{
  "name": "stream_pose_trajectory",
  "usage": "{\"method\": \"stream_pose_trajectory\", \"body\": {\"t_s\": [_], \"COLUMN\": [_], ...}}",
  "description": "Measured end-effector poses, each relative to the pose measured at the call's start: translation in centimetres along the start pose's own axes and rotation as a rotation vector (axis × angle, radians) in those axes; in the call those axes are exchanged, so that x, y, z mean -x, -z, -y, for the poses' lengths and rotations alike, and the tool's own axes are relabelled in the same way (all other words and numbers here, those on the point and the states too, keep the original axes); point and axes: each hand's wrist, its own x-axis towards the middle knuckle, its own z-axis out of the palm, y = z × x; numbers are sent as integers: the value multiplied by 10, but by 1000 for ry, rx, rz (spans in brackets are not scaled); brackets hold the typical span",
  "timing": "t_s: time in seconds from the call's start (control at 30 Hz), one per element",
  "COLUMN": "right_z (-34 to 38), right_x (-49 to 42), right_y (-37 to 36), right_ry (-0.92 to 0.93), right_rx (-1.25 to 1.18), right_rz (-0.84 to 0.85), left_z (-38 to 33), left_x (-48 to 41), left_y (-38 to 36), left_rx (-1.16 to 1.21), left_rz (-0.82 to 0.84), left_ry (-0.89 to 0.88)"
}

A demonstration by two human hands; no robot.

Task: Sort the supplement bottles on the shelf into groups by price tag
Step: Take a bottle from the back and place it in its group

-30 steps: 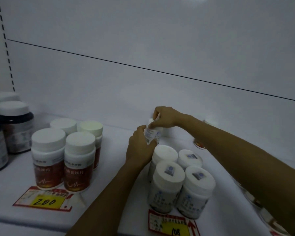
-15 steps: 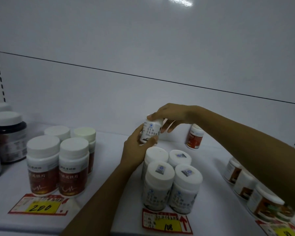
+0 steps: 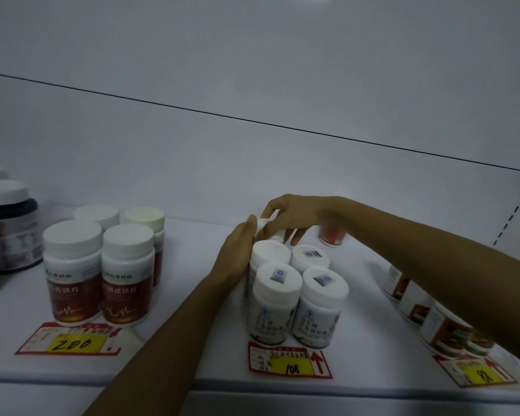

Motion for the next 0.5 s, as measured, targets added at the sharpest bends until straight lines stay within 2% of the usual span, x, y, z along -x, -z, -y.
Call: {"method": "stream_pose_trajectory", "body": {"t_s": [0.23,0.5], "right_z": [3,4], "right_x": [8,18], "right_y": [-6,-6], "right_ry": [9,21], "right_rx": [-45,-16], "right_rz": [10,61], "left_z": [7,3], "left_x": [-3,1], "left_y": [-3,-4], "left_rx": [80,23], "left_rz": [-20,-24], "left_ry": [55,64]}}
